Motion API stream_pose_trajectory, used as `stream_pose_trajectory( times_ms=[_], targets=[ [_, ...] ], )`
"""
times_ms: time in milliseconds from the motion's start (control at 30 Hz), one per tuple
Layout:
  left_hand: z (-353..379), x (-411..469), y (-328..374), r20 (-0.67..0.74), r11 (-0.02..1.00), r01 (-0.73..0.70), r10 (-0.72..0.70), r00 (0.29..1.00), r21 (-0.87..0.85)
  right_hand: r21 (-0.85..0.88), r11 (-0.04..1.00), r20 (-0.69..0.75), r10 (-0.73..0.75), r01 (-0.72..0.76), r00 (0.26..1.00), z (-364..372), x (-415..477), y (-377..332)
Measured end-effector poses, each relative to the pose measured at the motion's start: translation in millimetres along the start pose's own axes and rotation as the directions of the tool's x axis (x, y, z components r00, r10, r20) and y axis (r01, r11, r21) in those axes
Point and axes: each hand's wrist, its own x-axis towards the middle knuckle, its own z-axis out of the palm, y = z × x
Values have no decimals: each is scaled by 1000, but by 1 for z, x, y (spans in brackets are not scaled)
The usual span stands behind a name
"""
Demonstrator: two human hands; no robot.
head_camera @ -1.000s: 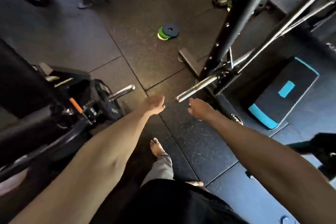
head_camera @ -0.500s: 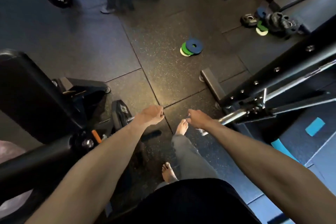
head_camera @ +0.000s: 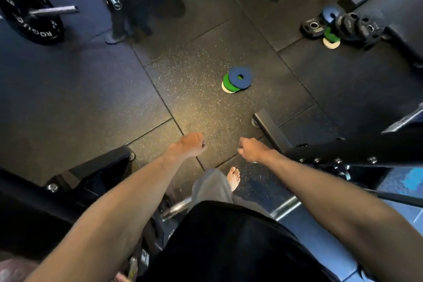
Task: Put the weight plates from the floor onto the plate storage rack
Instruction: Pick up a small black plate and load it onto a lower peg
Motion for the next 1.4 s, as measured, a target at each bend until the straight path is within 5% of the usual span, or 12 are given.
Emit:
stream_pose_trajectory(
  times_ms=[333, 733, 1000, 1400],
  targets=[
    [-128, 190, -33, 117, 973, -154, 135, 984, 175, 218, 965, 13, 149, -148, 989, -128, 144, -8],
    [-245, 427, -46, 305, 919, -313, 234, 923, 242, 634, 722, -31, 383, -278, 923, -236, 312, -8],
    [-184, 618, -44, 285, 936, -286, 223, 932, 204, 732, 588, 33, 473, -343, 880, -197, 483, 69],
    [-24, 881, -53, 135, 999, 32, -37, 990, 39, 837, 294, 144, 695, -461, 704, -70, 737, 224]
  ],
)
